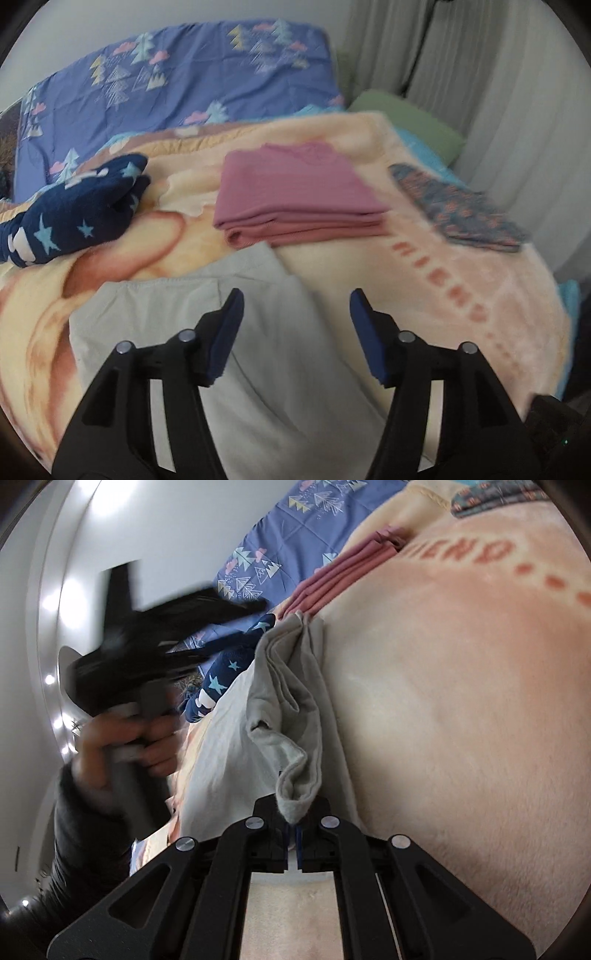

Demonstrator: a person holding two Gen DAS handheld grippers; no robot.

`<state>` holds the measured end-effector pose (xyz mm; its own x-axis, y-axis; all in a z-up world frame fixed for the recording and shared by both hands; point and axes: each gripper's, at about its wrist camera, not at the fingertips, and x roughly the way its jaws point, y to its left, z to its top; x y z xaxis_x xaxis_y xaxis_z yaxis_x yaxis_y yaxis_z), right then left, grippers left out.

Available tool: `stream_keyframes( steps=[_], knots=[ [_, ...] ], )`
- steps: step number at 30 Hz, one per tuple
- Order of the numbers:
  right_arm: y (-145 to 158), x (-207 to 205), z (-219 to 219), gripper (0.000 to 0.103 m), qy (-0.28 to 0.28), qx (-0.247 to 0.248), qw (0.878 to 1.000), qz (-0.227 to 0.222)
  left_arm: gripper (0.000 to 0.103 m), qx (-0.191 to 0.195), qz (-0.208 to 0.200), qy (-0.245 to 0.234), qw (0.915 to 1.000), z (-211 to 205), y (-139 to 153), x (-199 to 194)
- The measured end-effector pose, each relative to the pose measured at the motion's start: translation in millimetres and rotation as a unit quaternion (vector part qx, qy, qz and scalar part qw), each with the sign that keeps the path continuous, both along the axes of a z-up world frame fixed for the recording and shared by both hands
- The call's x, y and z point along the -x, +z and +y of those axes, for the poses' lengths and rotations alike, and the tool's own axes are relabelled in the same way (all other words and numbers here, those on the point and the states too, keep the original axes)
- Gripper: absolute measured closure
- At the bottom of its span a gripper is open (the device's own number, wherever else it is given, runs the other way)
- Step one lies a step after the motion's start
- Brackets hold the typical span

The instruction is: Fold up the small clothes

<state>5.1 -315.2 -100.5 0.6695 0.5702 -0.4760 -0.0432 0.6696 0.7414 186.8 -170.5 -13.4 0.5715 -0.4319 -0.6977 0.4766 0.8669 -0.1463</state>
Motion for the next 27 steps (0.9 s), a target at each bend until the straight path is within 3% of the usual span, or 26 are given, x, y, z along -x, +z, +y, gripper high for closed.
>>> stream_keyframes(
  steps=[2,5,9,12,16,21,24,27],
  knots=[
    [1,0,0,0.101,0.000,0.001,1.000,-0.001,0.031,-0.004,-0.032,-0.016,0.9994,14,15,31],
    [2,3,1,0.100,-0.001,0.003,1.000,-0.001,0.025,-0.045,-0.080,-0.028,0.9954,44,19,84],
    [5,0,-1,0.100,-0.002,0.006,1.000,-0.001,0.022,-0.087,-0.065,-0.035,0.9935,94,-14,147],
    [9,-3,1,0.101,-0.003,0.009,1.000,-0.005,0.022,-0.125,-0.045,-0.010,0.9911,124,-46,178],
    [31,-6,3,0.101,0.004,-0.021,0.999,-0.025,0.022,-0.128,-0.012,0.037,0.9910,149,-69,185],
    [70,-4,11,0.101,-0.002,-0.009,0.998,-0.069,0.022,-0.143,-0.036,0.081,0.9858,147,-70,179],
    [71,0,7,0.101,-0.012,-0.011,0.997,-0.069,0.022,-0.189,-0.061,0.085,0.9764,140,-74,183],
    [51,4,-5,0.101,-0.030,0.014,0.999,-0.031,0.021,-0.205,-0.059,0.100,0.9718,153,-77,182]
  ],
)
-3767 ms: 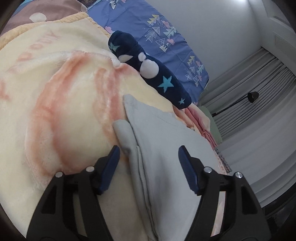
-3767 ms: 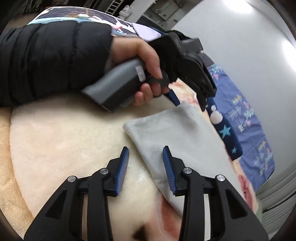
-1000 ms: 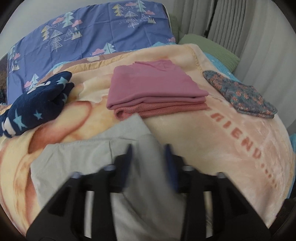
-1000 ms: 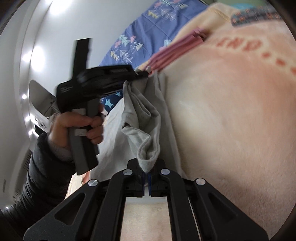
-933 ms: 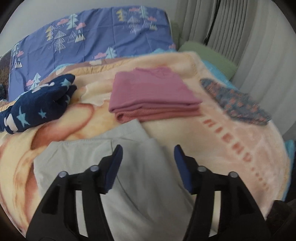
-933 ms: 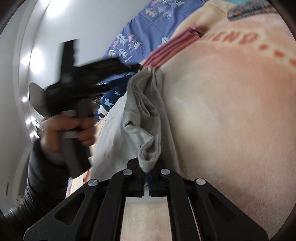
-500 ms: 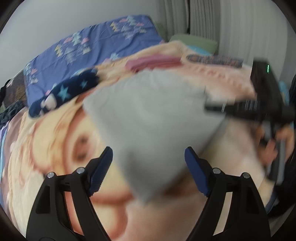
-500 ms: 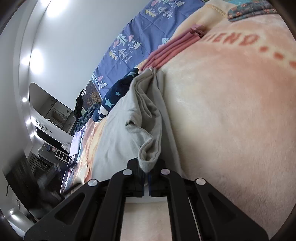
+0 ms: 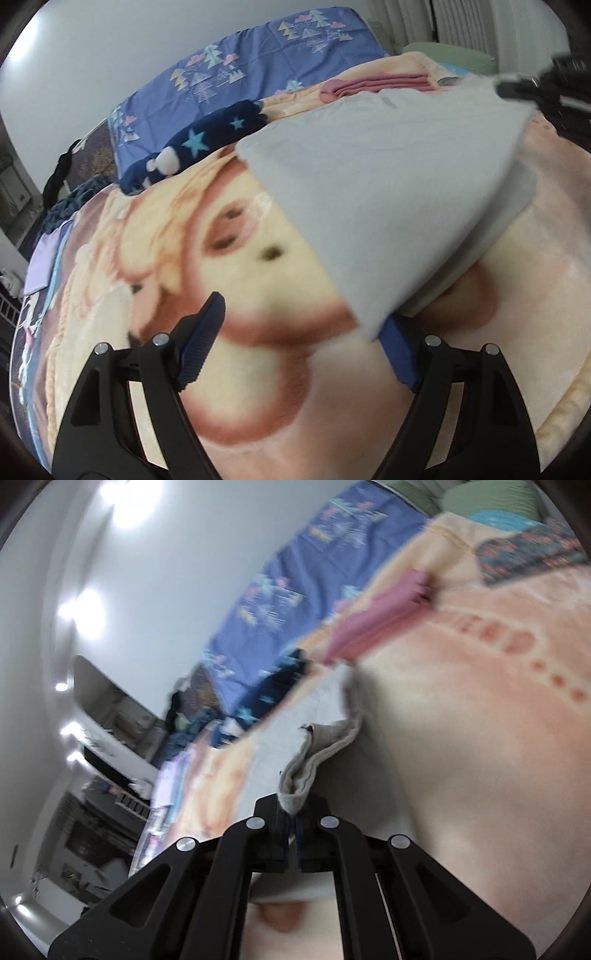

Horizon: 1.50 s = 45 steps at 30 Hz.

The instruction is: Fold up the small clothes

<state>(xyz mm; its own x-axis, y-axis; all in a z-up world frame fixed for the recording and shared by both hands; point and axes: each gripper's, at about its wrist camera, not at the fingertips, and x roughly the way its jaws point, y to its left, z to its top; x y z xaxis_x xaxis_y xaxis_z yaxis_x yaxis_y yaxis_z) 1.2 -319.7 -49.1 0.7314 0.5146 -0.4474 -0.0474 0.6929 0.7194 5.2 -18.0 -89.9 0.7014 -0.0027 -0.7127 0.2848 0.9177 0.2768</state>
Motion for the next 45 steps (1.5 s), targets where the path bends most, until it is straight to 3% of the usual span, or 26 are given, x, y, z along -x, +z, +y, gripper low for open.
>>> stream_keyframes(
  steps=[2,5,9,11,13,15,16,20,23,27,29,31,33,35,39,41,43,45],
  knots=[
    [-21,1,-3,0.101,-0.004,-0.003,0.999,0.036,0.021,0.022,0.011,0.002,0.9997,9,0,2],
    [-56,3,-5,0.101,0.000,-0.011,0.996,0.083,0.022,0.018,0.016,0.002,0.9997,10,-2,6],
    [-33,11,2,0.100,0.006,0.022,0.999,0.044,0.029,0.012,0.019,-0.012,0.9997,10,0,12],
    [-18,14,8,0.097,0.009,0.065,0.997,0.029,0.039,0.021,0.029,-0.023,0.9991,12,2,17],
    [-7,18,14,0.096,0.005,0.106,0.994,0.014,0.068,0.051,0.054,-0.043,0.9963,16,6,24],
    [-3,19,17,0.094,0.006,0.122,0.992,0.004,0.088,0.095,0.079,-0.060,0.9905,22,14,28],
    [-2,18,18,0.094,0.005,0.125,0.992,0.003,0.089,0.116,0.081,-0.071,0.9874,24,21,30],
    [-5,16,19,0.096,0.012,0.118,0.993,0.002,0.089,0.151,0.040,-0.085,0.9841,21,44,27],
    [-4,19,17,0.098,0.005,0.118,0.993,0.007,0.089,0.156,0.036,-0.074,0.9843,14,35,7],
    [-25,22,6,0.098,-0.003,0.118,0.991,0.063,0.082,0.089,0.069,-0.067,0.9914,-3,-12,-12],
    [-40,18,3,0.099,0.005,0.123,0.988,0.096,0.082,0.088,0.062,-0.068,0.9919,-4,-14,-9],
    [-42,18,-2,0.097,0.012,0.108,0.989,0.099,0.078,0.092,0.065,-0.065,0.9915,-2,-13,-10],
    [-26,19,-1,0.091,0.002,0.129,0.988,0.083,0.072,0.098,0.072,-0.057,0.9909,2,-16,-12],
    [-4,22,11,0.090,-0.006,0.169,0.985,0.033,0.070,0.105,0.077,-0.053,0.9901,4,-15,-14],
    [12,20,42,0.089,0.048,0.177,0.982,-0.040,0.070,0.100,0.073,-0.051,0.9910,2,-16,-12],
    [0,10,56,0.089,0.054,0.217,0.974,-0.023,0.070,0.101,0.073,-0.051,0.9910,2,-16,-11],
    [-33,-8,62,0.090,0.037,0.280,0.958,0.052,0.070,0.112,0.074,-0.051,0.9896,6,-14,-10],
    [-41,-8,54,0.090,0.037,0.245,0.967,0.056,0.070,0.143,0.082,-0.050,0.9851,15,-6,-14]
  ],
)
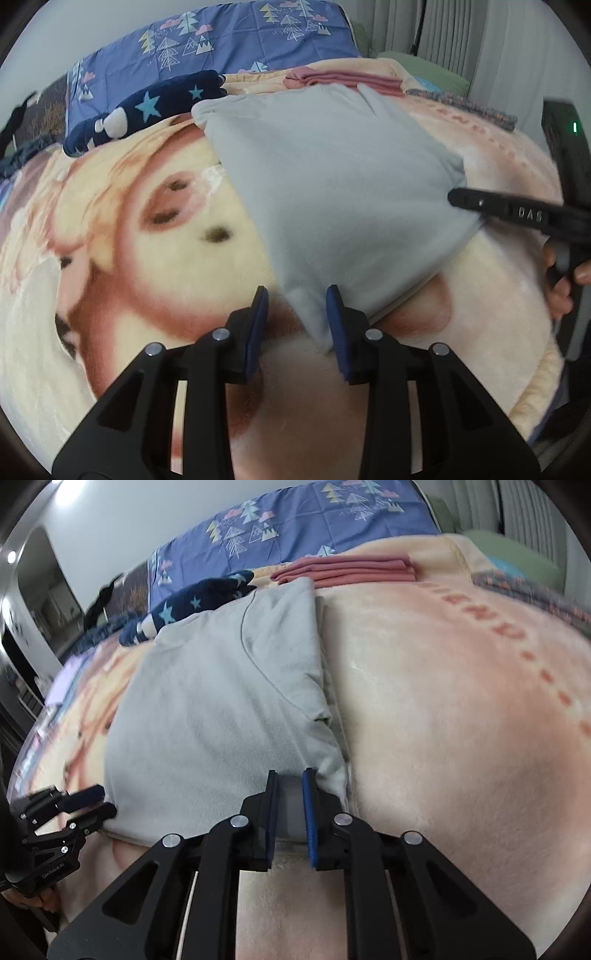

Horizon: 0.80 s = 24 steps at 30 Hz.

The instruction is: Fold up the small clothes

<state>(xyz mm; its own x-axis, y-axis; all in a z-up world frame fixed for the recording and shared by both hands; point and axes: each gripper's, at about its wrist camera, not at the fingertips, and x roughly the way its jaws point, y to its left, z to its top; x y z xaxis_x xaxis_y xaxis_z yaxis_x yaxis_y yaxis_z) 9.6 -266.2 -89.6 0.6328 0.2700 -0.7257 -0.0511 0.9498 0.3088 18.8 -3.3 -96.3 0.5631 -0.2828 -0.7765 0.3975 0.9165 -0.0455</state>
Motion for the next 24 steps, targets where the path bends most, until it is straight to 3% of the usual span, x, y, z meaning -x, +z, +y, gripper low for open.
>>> stream_keyframes(
  steps=[2,6,14,16,20,24],
  knots=[
    [2,1,-3,0.090,0.002,-0.006,1.000,0.000,0.070,0.034,0.001,0.005,0.9994,11,15,-12],
    [1,2,3,0.088,0.003,-0.005,1.000,0.001,0.070,0.056,-0.014,0.038,0.9976,27,37,-60],
    [-2,4,-5,0.088,0.003,-0.020,1.000,-0.002,0.064,0.175,0.084,0.080,0.9777,41,6,-203],
    [-2,3,-5,0.088,0.003,-0.021,1.000,-0.001,0.085,0.165,0.084,0.095,0.9780,36,2,-229],
    [-3,1,-2,0.088,0.009,-0.019,1.000,-0.001,0.088,0.107,0.067,0.091,0.9878,22,3,-255],
    [-3,1,0,0.088,0.008,-0.010,1.000,-0.002,0.087,0.111,0.042,0.103,0.9876,40,14,-253]
  ],
)
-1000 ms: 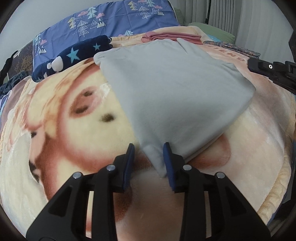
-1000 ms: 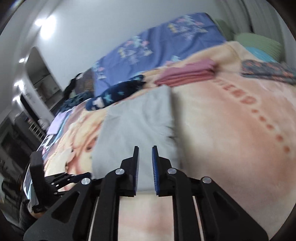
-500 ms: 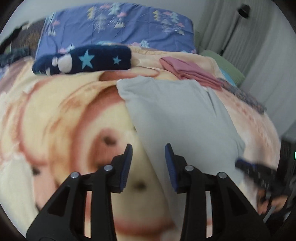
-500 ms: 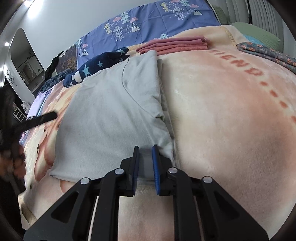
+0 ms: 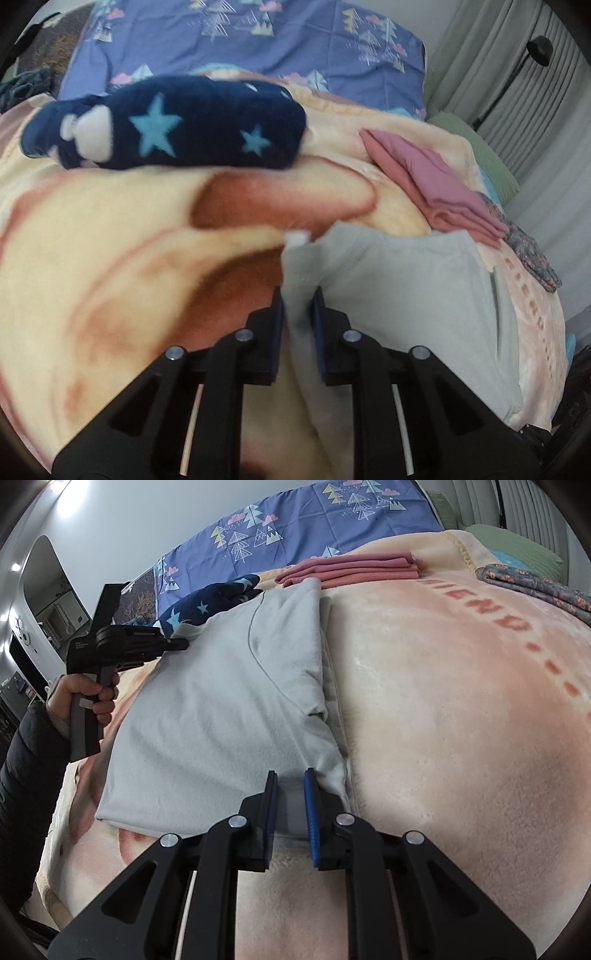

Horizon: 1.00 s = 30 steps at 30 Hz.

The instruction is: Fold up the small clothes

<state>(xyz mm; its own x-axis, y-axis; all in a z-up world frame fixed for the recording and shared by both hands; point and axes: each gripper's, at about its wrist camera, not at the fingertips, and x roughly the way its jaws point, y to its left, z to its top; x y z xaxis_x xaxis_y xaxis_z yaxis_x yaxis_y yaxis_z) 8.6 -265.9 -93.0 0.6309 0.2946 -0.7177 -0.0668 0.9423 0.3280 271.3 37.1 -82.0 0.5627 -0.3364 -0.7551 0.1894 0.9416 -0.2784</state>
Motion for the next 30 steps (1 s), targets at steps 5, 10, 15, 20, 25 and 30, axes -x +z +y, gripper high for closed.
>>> stream_keyframes(
  steps=[5,10,15,20,25,30],
  knots=[
    [0,-1,-1,0.088,-0.001,-0.005,1.000,0.001,0.093,0.022,-0.043,0.079,0.9957,48,25,16],
    [0,0,-1,0.088,-0.001,-0.004,1.000,0.000,0.071,0.048,-0.055,-0.056,0.9958,6,33,80],
    [1,0,0,0.088,-0.002,0.002,1.000,-0.001,0.061,-0.118,-0.076,-0.143,0.9797,-62,-18,140],
    [3,2,3,0.088,-0.003,0.010,1.000,-0.004,0.062,-0.163,-0.102,-0.134,0.9722,-73,-19,150],
    [5,2,3,0.088,-0.004,0.007,1.000,-0.005,0.062,-0.161,-0.106,-0.129,0.9727,-71,-19,154],
    [34,4,9,0.087,-0.003,0.042,0.998,-0.036,0.062,-0.165,-0.108,-0.128,0.9719,-75,-16,159]
  ],
)
